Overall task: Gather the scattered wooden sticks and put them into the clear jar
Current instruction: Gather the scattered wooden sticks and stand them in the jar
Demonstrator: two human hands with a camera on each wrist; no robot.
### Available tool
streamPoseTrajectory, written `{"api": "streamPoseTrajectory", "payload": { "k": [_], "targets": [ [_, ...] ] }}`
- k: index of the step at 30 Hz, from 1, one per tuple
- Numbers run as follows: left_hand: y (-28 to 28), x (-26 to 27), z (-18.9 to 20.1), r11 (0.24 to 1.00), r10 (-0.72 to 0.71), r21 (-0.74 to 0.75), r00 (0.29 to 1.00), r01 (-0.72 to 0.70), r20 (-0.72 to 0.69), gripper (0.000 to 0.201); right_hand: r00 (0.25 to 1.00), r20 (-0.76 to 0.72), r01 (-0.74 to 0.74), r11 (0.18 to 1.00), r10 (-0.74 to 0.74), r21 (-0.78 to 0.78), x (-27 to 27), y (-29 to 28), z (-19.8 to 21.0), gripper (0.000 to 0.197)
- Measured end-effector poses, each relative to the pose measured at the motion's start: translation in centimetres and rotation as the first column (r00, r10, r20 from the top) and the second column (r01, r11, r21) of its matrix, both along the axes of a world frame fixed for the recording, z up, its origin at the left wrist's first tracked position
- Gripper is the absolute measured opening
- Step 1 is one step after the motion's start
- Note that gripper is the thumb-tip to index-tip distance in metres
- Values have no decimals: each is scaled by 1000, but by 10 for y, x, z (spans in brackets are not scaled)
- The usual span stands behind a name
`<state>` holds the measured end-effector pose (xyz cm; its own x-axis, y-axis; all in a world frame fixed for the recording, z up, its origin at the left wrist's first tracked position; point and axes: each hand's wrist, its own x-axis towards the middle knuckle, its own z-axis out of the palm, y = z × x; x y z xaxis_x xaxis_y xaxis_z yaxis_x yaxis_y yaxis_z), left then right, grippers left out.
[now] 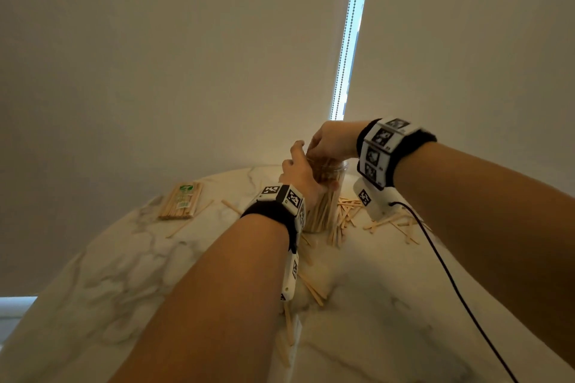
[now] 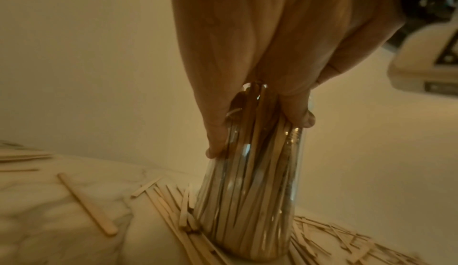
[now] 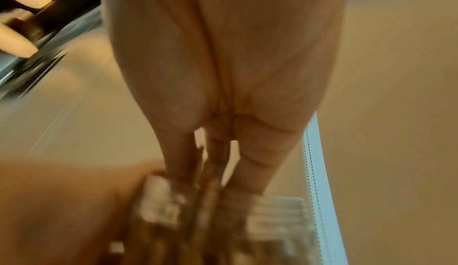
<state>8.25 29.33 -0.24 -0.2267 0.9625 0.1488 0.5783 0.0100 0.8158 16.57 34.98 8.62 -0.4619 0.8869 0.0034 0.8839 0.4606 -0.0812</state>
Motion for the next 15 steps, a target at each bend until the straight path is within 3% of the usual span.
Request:
{"api": "streamPoseTrajectory", "payload": {
  "k": [2,6,10,13,15],
  "targets": [
    [1,-1,-1,1000,2,1,1000,-2,-5,105,996,-93,10,998,-16,-60,4,-1,3,19],
    [2,-2,-3,1000,1,9,1000,-1,-17,106,1000,-24,-3,998,2,-63,1,-3,2,23],
    [4,-3,-6,1000,3,15,1000,-2,-11,104,982,-188,-5,988,-25,-155,6,-1,8,6],
    [6,-3,-8,1000,-7,20,1000,7,-11,108,999,-27,-25,998,23,-56,5,1,4,10],
    [7,-4,-8,1000,-13,24,1000,13,-12,108,999,-46,-27,999,25,-28,4,0,6,22]
  ]
}}
